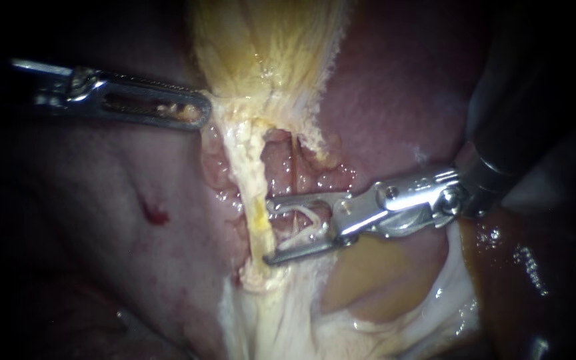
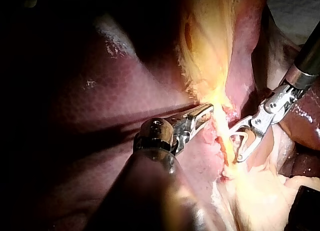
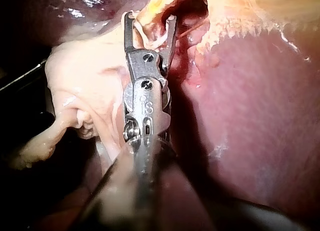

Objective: Clipping first clip left tube

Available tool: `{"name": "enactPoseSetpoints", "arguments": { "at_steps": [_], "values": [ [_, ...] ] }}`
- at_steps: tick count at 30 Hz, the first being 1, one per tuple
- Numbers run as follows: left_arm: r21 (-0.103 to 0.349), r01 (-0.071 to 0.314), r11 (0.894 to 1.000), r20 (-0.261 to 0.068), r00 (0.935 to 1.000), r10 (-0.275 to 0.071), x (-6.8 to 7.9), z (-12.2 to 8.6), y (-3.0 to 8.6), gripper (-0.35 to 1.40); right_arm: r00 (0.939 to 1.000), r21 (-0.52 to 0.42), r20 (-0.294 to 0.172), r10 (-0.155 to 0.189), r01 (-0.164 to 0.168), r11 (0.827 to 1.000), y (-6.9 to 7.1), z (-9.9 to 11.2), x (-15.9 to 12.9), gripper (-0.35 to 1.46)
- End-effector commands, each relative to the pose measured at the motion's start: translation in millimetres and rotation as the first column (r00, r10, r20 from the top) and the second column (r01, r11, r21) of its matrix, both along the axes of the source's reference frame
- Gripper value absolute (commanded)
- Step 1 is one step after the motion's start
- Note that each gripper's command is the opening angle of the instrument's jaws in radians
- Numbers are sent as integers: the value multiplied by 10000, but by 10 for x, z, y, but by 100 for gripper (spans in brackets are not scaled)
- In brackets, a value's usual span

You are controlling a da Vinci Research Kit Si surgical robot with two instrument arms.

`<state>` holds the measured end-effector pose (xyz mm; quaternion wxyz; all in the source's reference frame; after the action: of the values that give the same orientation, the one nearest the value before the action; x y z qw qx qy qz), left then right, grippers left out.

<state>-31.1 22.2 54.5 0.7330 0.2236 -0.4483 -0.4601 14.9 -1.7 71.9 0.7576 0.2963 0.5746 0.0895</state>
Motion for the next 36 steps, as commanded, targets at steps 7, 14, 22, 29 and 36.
{"name": "enactPoseSetpoints", "arguments": {
  "at_steps": [7, 14, 22, 29, 36],
  "values": [
    [-1, 7, 10000, -10, 10000, -7, 0, 0, 0, -35, 9985, 164, -417, -360, 367, 9992, -11, -2, 16, 50],
    [0, 12, 10000, -13, 10000, -12, -2, 0, 0, -35, 9947, 368, -823, -619, 651, 9972, -20, 0, 28, 50],
    [0, 24, 10000, -19, 10000, -24, -4, 0, 1, -35, 9871, 508, -1417, -741, 820, 9953, -22, -6, 44, 49],
    [0, 30, 10000, -23, 10000, -30, -5, 1, 2, -35, 9857, 573, -1524, -725, 820, 9950, -21, -4, 55, 49],
    [0, 37, 10000, -27, 10000, -37, -7, 1, 2, -35, 9858, 546, -1512, -728, 818, 9951, -23, 0, 65, 49]
  ]
}}
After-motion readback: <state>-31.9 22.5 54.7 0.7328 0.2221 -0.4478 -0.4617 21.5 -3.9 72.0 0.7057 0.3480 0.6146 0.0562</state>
